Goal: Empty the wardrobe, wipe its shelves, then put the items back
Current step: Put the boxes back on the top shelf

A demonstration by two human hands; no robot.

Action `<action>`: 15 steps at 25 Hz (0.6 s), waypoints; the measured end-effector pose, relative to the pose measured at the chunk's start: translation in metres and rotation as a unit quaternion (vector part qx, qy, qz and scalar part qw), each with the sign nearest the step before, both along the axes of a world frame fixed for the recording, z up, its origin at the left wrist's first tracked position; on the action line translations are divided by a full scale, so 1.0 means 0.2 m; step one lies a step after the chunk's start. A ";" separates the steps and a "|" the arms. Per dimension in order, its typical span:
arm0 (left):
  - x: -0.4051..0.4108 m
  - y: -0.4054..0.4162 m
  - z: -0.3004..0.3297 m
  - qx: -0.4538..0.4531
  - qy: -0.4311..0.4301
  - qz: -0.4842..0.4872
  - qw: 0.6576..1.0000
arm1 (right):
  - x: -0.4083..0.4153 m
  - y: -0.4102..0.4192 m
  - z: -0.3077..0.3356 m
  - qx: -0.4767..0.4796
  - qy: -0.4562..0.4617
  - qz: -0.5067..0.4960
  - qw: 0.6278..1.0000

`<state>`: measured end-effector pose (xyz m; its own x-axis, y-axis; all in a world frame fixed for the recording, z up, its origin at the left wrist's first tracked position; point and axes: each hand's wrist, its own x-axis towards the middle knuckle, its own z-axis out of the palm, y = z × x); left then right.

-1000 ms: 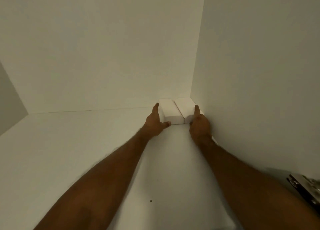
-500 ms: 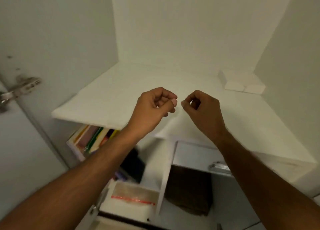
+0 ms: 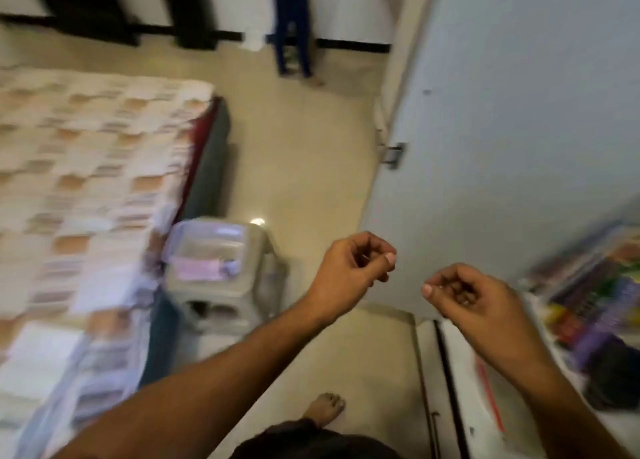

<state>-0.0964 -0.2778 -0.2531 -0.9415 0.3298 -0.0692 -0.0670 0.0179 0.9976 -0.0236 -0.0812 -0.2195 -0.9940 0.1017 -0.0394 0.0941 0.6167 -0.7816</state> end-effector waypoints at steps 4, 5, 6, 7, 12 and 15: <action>0.25 -0.69 -0.28 -0.033 -0.109 0.217 0.970 | -0.12 -0.52 -0.13 -0.005 -0.070 0.164 0.984; 0.33 -0.85 -0.34 -0.042 -0.141 0.260 0.954 | -0.13 -0.66 -0.16 -0.003 -0.083 0.203 0.976; 0.41 -1.01 -0.41 -0.045 -0.173 0.299 0.937 | -0.14 -0.80 -0.19 -0.007 -0.097 0.239 0.966; 0.48 -1.17 -0.47 -0.040 -0.207 0.341 0.916 | -0.14 -0.95 -0.21 -0.013 -0.111 0.274 0.955; 0.65 -1.79 -0.76 0.101 -0.370 0.501 0.776 | -0.20 -1.55 -0.31 -0.006 -0.149 0.402 0.903; 0.60 -2.16 -0.94 0.147 -0.436 0.561 0.688 | -0.29 -1.91 -0.38 -0.003 -0.182 0.426 0.886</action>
<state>0.0233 -0.7093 -0.4414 -0.2577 -0.4505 -0.8548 -0.4499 -0.7269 0.5188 -0.0824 -0.4638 -0.2956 -0.6313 -0.6812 -0.3706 -0.1574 0.5805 -0.7989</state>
